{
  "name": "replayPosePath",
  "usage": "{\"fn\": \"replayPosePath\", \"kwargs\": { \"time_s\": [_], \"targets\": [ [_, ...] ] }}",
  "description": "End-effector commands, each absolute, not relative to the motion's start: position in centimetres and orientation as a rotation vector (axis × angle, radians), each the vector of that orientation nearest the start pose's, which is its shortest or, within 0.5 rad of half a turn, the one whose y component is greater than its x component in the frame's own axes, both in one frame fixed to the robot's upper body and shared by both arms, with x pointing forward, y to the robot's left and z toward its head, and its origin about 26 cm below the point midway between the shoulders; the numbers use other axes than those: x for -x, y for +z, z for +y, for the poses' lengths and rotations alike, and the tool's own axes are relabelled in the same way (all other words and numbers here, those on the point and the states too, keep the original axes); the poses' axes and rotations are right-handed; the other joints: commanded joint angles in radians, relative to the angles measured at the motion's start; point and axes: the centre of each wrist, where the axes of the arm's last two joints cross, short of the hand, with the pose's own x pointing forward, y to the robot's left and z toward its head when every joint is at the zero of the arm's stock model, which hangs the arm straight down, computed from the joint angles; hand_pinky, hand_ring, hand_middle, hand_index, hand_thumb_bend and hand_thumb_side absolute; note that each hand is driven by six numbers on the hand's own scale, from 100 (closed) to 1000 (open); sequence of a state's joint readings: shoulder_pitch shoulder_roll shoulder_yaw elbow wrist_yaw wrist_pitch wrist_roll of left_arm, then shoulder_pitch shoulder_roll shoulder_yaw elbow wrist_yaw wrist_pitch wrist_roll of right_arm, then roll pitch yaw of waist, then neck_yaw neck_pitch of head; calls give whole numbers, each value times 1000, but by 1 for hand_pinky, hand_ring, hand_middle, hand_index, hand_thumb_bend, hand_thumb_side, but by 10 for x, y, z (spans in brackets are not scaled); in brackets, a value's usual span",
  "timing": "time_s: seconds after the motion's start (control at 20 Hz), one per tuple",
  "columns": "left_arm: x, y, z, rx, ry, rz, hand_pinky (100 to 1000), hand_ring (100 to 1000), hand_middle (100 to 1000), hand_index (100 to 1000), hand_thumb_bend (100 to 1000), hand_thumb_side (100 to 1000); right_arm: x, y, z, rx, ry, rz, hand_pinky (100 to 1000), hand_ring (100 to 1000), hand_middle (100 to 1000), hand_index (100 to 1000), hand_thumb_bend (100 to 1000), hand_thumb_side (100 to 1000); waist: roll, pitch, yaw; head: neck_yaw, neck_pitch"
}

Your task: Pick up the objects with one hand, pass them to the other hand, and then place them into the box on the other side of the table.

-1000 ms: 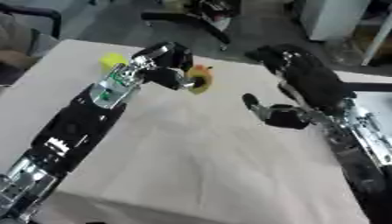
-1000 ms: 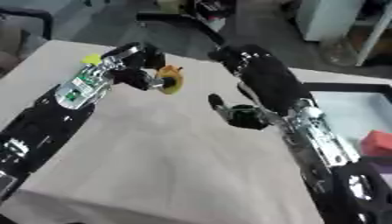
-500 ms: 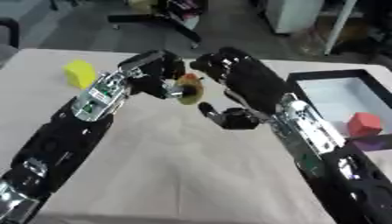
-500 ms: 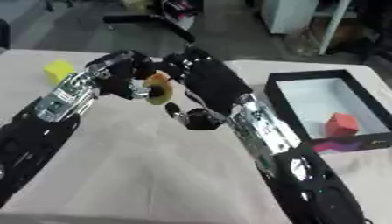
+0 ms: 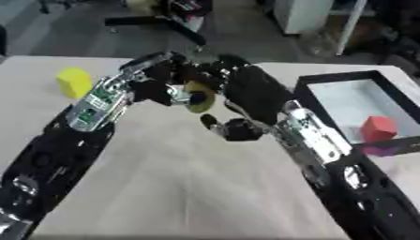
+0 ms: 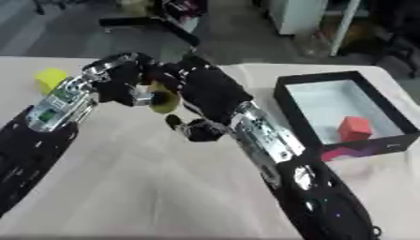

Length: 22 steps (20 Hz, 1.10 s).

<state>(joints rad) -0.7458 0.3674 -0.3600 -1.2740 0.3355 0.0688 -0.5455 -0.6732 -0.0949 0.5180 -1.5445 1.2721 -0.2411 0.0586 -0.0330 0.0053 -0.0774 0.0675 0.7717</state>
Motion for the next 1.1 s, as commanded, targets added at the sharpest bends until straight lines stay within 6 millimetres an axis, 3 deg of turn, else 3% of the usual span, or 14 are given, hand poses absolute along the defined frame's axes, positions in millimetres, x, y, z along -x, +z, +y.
{"fn": "replayPosePath", "kwargs": {
  "time_s": [0.05,0.45,0.5,0.55,0.65,0.7,0.95,1.05,1.1],
  "targets": [
    [-423,175,183,578,-1041,-1643,681,438,398,411,521,100,-350,165,-56,-1031,-1914,2442,921,805,847,928,296,286,3,-10,2,-9,-2],
    [-419,183,179,629,-1043,-1641,680,438,398,412,526,100,-354,157,-58,-1073,-1929,2430,901,774,804,867,220,195,4,-11,3,-15,-2],
    [-419,184,179,634,-1043,-1638,680,439,399,413,526,100,-355,157,-58,-1088,-1917,2432,873,742,762,828,137,108,4,-11,3,-15,-2],
    [-419,184,178,638,-1043,-1635,681,439,399,413,526,100,-355,157,-59,-1108,-1899,2437,838,695,701,769,100,100,4,-11,3,-16,-2],
    [-418,184,178,649,-1046,-1628,681,439,400,415,530,100,-356,157,-59,-1153,-1843,2460,801,631,627,707,100,100,4,-11,3,-16,-2],
    [-418,184,177,655,-1050,-1622,683,442,403,418,536,100,-356,156,-59,-1169,-1812,2479,738,584,570,588,100,100,4,-11,3,-15,-2],
    [-418,183,178,668,-1076,-1603,697,468,430,448,574,100,-357,153,-59,-1178,-1623,2648,666,554,530,413,100,100,4,-12,1,-15,-2],
    [-419,182,181,666,-1092,-1601,710,490,456,477,610,100,-358,152,-60,-1174,-1566,2705,643,547,522,367,100,100,4,-12,1,-15,-2],
    [-420,182,182,663,-1100,-1600,721,515,484,513,672,100,-358,152,-60,-1172,-1543,2731,625,541,516,353,100,101,4,-13,1,-15,-2]
  ]
}}
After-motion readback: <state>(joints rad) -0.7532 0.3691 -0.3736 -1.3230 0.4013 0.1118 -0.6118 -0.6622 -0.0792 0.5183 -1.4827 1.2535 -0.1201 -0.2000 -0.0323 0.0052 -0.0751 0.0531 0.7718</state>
